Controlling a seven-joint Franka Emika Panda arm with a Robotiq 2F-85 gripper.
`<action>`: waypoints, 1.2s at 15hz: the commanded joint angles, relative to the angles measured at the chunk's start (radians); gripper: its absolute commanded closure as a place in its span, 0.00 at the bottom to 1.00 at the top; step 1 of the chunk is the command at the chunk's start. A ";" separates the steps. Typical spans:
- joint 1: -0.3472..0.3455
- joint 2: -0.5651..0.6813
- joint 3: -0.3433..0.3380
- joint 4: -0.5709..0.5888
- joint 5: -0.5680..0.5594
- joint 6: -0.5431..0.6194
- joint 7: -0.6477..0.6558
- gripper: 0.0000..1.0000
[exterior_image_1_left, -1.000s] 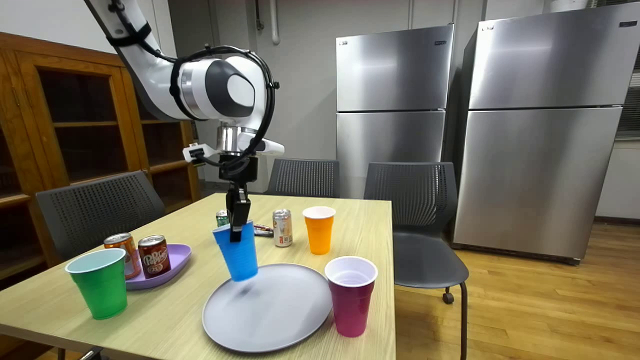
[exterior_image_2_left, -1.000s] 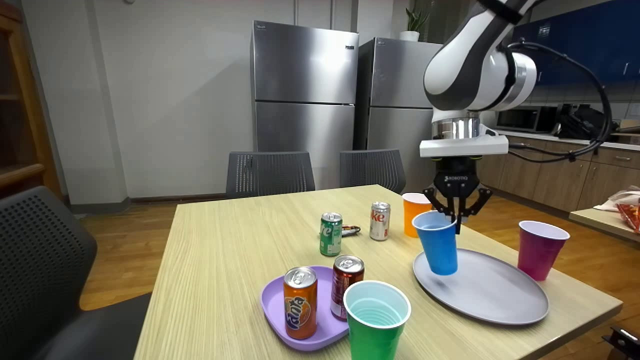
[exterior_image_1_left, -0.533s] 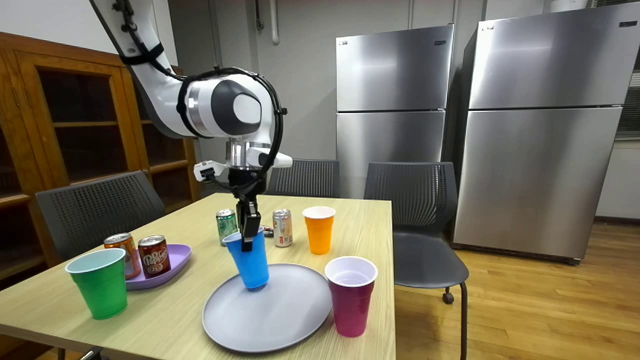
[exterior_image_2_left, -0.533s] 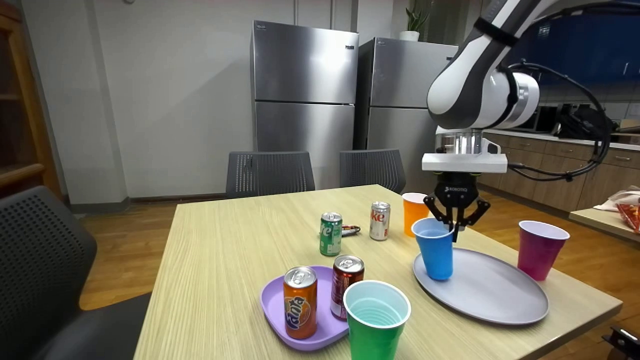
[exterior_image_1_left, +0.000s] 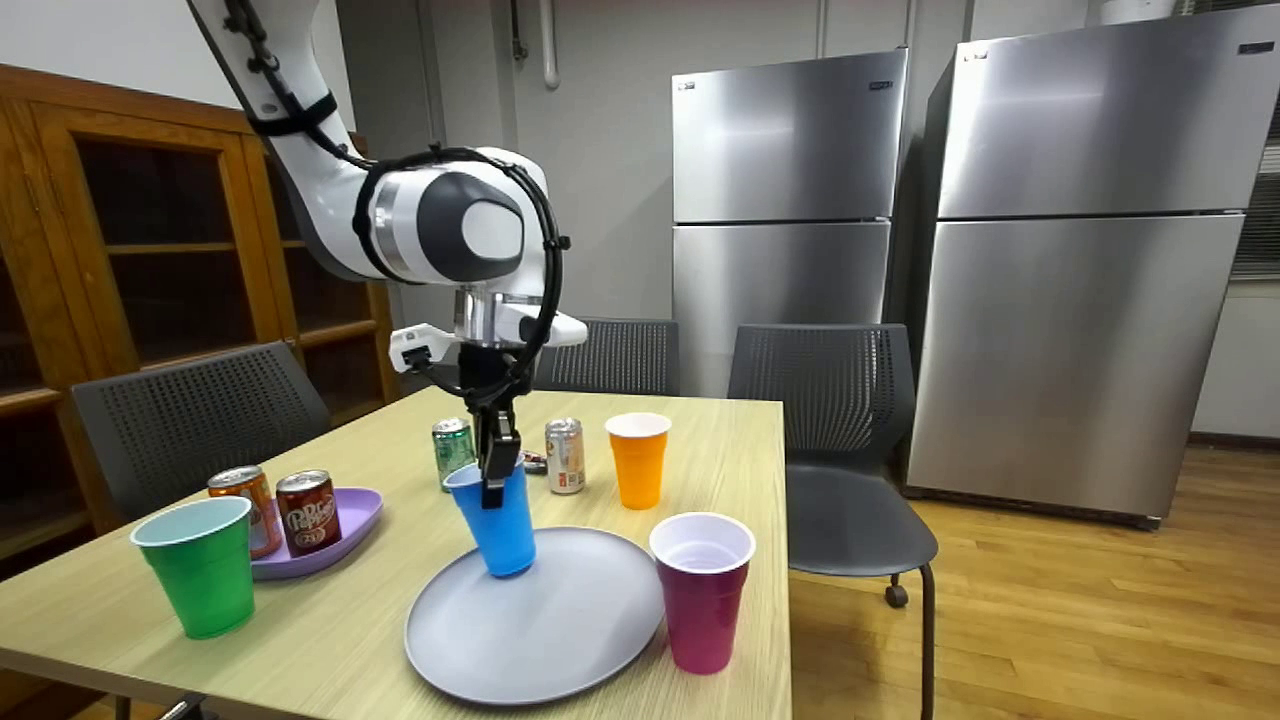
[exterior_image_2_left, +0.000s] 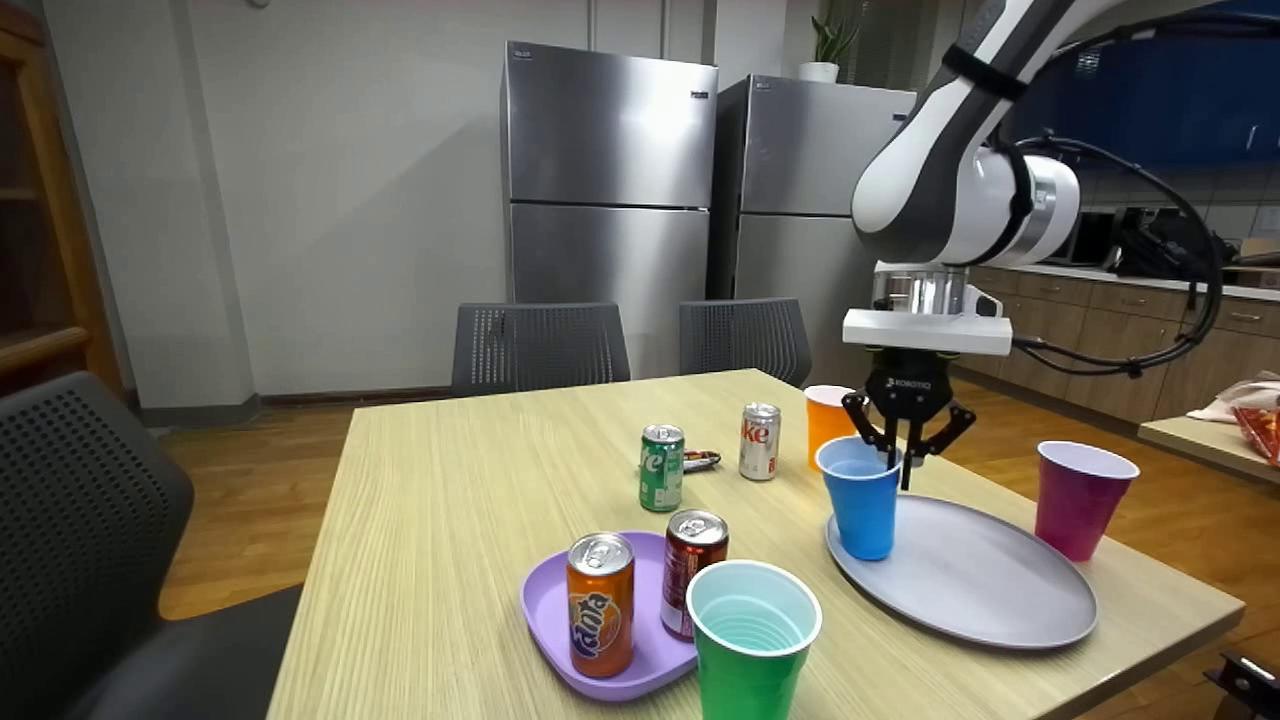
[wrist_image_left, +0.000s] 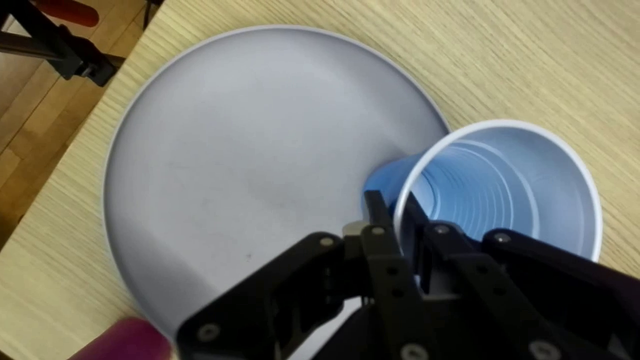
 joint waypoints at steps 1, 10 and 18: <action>-0.012 -0.027 0.000 -0.023 0.028 0.002 -0.031 0.55; 0.004 -0.102 -0.020 -0.030 -0.050 -0.038 0.005 0.00; -0.010 -0.126 -0.005 -0.003 -0.141 -0.037 0.002 0.00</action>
